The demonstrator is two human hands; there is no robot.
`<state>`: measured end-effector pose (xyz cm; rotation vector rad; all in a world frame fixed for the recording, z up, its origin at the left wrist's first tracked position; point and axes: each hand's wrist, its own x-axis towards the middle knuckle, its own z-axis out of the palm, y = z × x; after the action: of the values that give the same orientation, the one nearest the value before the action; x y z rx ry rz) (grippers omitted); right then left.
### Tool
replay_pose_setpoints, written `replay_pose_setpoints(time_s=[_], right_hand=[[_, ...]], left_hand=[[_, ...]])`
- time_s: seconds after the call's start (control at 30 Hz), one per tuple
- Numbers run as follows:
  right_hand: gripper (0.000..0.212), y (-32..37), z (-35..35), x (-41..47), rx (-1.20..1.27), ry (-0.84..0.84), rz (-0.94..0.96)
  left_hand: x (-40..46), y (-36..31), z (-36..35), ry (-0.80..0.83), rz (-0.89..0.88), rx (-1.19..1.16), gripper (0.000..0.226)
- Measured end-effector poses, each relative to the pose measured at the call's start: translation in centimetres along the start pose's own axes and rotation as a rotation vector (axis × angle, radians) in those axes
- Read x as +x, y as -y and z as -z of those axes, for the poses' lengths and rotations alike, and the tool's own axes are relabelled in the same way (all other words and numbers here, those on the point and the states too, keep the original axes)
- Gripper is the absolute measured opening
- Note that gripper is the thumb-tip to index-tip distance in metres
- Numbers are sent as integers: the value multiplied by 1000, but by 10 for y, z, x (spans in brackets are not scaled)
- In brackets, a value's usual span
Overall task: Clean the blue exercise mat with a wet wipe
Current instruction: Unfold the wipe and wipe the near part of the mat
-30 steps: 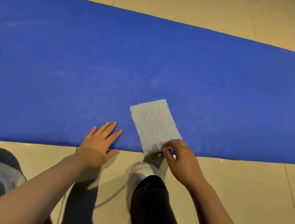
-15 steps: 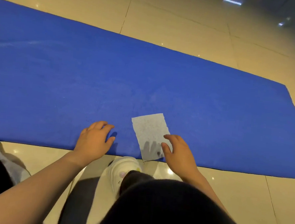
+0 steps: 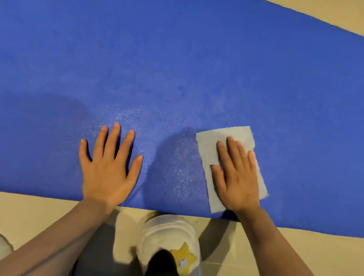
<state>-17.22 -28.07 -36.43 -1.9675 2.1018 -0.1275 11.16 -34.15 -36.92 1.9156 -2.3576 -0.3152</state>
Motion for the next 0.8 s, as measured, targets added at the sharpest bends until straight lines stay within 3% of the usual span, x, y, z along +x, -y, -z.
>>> replay_pose_setpoints(time_s=[0.13, 0.2, 0.4, 0.47, 0.53, 0.7, 0.8], right_hand=[[66, -8, 3, 31, 15, -91, -375], [68, 18, -7, 41, 22, -108, -422], [62, 129, -42, 15, -113, -7, 269], [61, 116, -41, 15, -113, 15, 420], [59, 82, -32, 12, -86, 14, 435], [65, -32, -2, -36, -45, -11, -206], [70, -58, 6, -64, -52, -23, -532]], left_hand=[[0, -1, -5, -67, 34, -21, 53], [0, -1, -8, -103, 26, 1, 51], [0, -3, -1, -88, 54, -36, 53], [1, -2, 2, -61, 81, -92, 55], [-1, 2, 3, -28, 49, -108, 57], [-7, 12, 2, -18, -84, -37, 58], [-8, 9, 0, -61, -60, -6, 56]])
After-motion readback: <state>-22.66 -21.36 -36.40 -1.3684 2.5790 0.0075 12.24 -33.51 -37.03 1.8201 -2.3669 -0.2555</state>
